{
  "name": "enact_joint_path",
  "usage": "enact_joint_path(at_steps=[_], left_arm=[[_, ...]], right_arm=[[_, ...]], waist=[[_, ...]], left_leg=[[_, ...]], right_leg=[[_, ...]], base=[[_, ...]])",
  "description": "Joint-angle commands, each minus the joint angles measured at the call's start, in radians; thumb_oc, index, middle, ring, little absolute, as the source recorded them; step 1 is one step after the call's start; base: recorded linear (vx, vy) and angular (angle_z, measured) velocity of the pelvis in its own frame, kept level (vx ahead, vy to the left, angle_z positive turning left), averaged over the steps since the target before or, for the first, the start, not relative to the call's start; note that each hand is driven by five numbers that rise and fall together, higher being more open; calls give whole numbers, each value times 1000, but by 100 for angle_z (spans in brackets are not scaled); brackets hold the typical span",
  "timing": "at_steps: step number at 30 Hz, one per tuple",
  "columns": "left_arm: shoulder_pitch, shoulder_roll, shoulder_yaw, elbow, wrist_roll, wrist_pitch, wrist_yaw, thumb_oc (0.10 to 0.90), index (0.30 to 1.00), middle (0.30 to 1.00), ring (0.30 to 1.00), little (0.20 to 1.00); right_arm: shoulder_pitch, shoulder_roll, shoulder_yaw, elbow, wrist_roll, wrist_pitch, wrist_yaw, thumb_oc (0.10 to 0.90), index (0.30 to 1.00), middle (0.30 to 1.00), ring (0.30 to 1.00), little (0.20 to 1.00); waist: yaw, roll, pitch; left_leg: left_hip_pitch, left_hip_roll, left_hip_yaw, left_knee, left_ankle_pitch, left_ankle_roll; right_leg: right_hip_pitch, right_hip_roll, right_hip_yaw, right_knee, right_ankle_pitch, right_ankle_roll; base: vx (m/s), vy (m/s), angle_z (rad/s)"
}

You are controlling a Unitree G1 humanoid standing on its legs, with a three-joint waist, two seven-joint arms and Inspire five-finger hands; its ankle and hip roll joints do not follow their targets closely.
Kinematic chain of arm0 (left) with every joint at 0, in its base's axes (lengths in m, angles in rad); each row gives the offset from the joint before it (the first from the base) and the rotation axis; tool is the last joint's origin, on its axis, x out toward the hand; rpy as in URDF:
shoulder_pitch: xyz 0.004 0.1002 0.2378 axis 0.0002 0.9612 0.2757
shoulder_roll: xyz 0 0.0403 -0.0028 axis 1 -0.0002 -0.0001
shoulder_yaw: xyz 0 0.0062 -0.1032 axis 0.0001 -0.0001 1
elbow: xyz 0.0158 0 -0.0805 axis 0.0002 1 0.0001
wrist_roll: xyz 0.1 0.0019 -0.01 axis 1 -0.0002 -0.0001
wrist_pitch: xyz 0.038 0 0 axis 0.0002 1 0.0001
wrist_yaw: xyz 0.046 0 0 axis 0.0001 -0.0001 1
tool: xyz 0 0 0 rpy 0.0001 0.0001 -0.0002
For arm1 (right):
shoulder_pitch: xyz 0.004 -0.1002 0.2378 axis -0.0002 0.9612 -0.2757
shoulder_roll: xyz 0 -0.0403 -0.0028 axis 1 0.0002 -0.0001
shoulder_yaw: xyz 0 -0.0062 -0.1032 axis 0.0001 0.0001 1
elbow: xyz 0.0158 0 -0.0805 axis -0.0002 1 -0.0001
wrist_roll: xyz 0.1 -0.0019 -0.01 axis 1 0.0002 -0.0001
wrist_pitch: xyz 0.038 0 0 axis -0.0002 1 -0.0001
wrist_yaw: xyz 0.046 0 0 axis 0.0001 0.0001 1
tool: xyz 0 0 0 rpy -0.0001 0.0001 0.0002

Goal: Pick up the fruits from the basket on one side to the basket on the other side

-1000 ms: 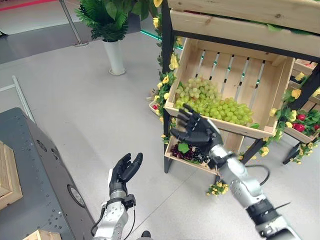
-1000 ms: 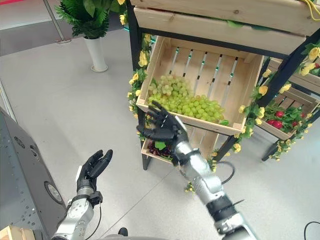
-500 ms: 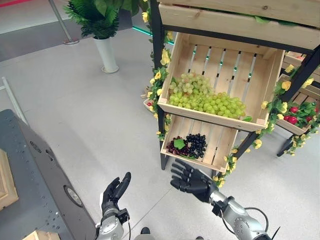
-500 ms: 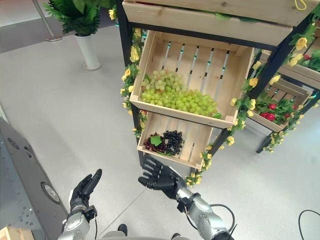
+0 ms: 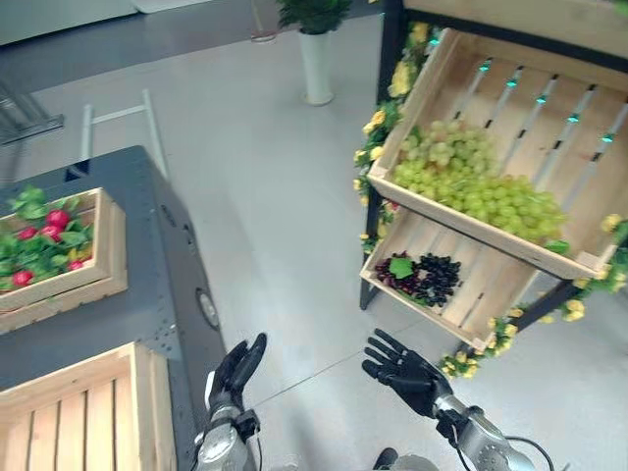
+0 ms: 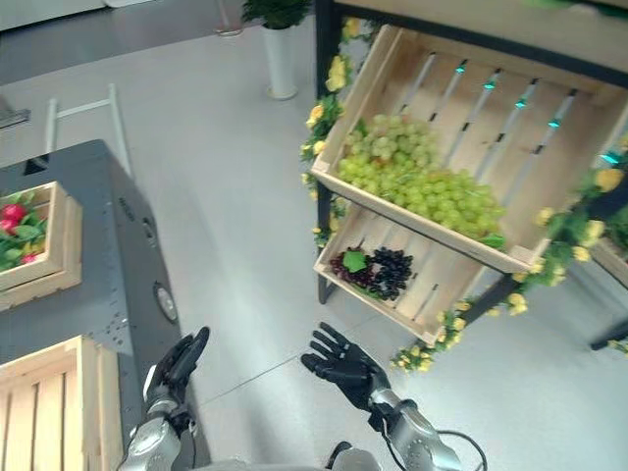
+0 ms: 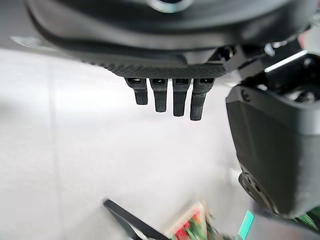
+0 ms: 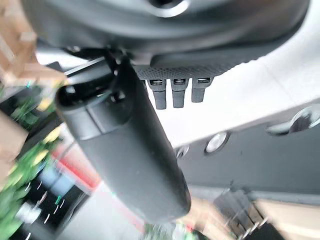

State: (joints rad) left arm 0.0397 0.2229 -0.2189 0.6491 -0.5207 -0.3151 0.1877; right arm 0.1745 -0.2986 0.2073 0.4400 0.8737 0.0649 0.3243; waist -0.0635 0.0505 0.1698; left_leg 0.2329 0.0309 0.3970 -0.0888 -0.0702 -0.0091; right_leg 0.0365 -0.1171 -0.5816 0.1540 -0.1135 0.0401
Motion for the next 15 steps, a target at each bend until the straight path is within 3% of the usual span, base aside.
enact_joint_path(at_steps=[1,3,4,7,9,11,12,14,15], left_arm=[[-106,59,-32,-69,63,-96,20,800,900,900,900,900],[-140,56,-61,-61,85,-82,31,800,900,900,900,900],[-138,55,-70,-54,103,-70,26,800,900,900,900,900],[-121,71,-85,-34,107,-47,1,800,900,900,900,900],[-112,67,-81,-15,66,-22,-12,800,900,900,900,900],[-100,42,-71,46,-5,-2,-34,800,900,900,900,900],[-98,34,-69,64,-14,-5,-38,800,900,900,900,900],[-108,-10,-92,145,-8,1,-17,800,900,900,900,900],[-114,-22,-104,164,3,9,-3,800,900,900,900,900]], right_arm=[[-60,89,44,-54,90,-58,-53,800,900,900,900,900],[-73,107,44,-37,97,-62,-86,800,900,900,900,900],[-68,121,55,-40,89,-51,-81,800,900,900,900,900],[-49,132,77,-14,49,-76,-50,800,900,900,900,900],[-56,140,77,10,66,-74,-50,800,900,900,900,900],[-75,167,71,77,131,-44,-85,800,900,900,900,900],[-80,174,70,92,133,-42,-88,800,900,900,900,900],[-102,217,94,166,157,-75,-133,800,900,900,900,900],[-112,222,100,189,159,-89,-148,800,900,900,900,900]], waist=[[-14,-38,-13],[-32,-35,6],[-47,-29,22],[-48,-28,31],[-37,-26,31],[-26,-23,24],[-26,-22,22],[-30,-28,-6],[-29,-33,-13]], left_leg=[[7,-78,-62,2,-65,6],[-20,-76,-87,2,-59,27],[-28,-76,-105,2,-52,40],[-36,-64,-114,2,-36,62],[-39,-56,-120,2,-31,69],[-43,-48,-169,2,-32,80],[-44,-45,-183,2,-29,81],[-66,-28,-258,2,-7,82],[-69,-24,-269,2,-4,77]], right_leg=[[-98,75,30,-20,148,34],[-170,41,62,113,222,87],[-234,15,146,269,254,109],[-225,-64,244,361,226,91],[-187,-104,262,361,207,80],[-125,-119,346,315,195,66],[-107,-110,366,291,185,62],[-28,-42,496,80,147,38],[-1,-28,511,13,133,39]], base=[[-377,148,51],[-303,153,32],[-310,120,20],[-268,10,13],[-141,-70,24],[-105,-217,26],[-131,-397,30],[-141,-505,39],[-117,-463,50]])
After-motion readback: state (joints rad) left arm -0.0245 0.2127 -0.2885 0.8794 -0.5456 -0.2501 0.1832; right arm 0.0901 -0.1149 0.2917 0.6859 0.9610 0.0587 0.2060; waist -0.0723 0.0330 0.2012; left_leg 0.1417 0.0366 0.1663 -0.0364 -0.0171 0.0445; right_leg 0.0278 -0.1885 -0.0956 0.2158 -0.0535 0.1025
